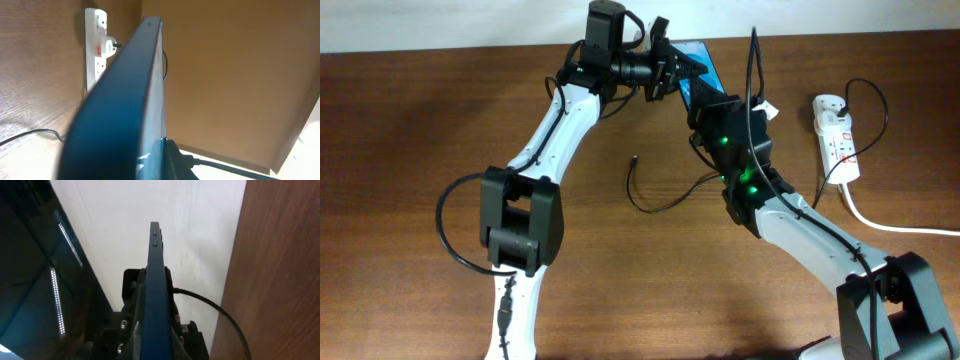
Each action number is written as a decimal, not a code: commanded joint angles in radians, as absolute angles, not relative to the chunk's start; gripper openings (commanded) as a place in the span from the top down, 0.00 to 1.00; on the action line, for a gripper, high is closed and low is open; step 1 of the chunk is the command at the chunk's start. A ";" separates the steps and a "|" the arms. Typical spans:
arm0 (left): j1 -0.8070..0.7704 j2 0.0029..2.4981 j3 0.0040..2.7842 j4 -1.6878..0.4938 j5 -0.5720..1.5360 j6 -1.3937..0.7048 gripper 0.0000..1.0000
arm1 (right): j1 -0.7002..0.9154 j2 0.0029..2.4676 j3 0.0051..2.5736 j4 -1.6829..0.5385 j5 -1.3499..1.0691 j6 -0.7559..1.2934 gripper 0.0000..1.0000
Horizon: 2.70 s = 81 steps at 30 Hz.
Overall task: Plug charger to phone and switch on socket
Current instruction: 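Regrasp the phone top with the left gripper, release the right gripper, then grasp the black cable's USB-C end with the right gripper and lift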
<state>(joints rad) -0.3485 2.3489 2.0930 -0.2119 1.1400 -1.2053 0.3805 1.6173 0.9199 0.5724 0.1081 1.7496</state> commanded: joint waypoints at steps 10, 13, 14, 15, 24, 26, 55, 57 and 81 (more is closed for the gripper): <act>-0.323 2.346 2.104 -0.210 1.125 -1.151 1.00 | 0.386 1.612 0.952 0.564 0.110 1.680 0.45; -0.290 2.346 2.104 -0.210 1.129 -1.150 1.00 | 0.378 1.612 0.952 0.564 0.108 1.623 0.30; -0.278 2.346 2.104 -0.210 1.139 -1.150 1.00 | 0.372 1.612 0.952 0.564 0.102 1.581 0.24; -0.255 2.346 2.104 -0.210 1.171 -1.127 1.00 | 0.361 1.612 0.952 0.555 0.090 1.544 0.11; -0.097 2.346 2.104 -0.214 1.488 -0.970 1.00 | 0.164 1.604 0.990 0.308 -0.393 1.085 0.02; -0.083 2.346 2.104 -0.213 1.507 -0.946 1.00 | 0.150 1.604 1.111 -0.021 -0.414 0.897 0.02; 0.139 2.346 2.104 -0.278 1.394 -1.193 1.00 | 0.493 2.137 1.541 -0.519 -0.294 0.737 0.73; 0.139 2.346 2.104 -0.278 1.394 -1.193 1.00 | 0.493 2.162 1.541 -0.499 -0.299 0.746 0.73; 0.138 2.346 2.104 -0.278 1.395 -1.192 1.00 | 0.503 2.280 1.541 -0.419 -0.329 0.774 0.96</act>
<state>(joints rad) 0.1371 2.3489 2.0926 -0.2840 1.3579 -1.1870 0.4934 2.2303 1.5467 -0.4030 -0.3233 0.7834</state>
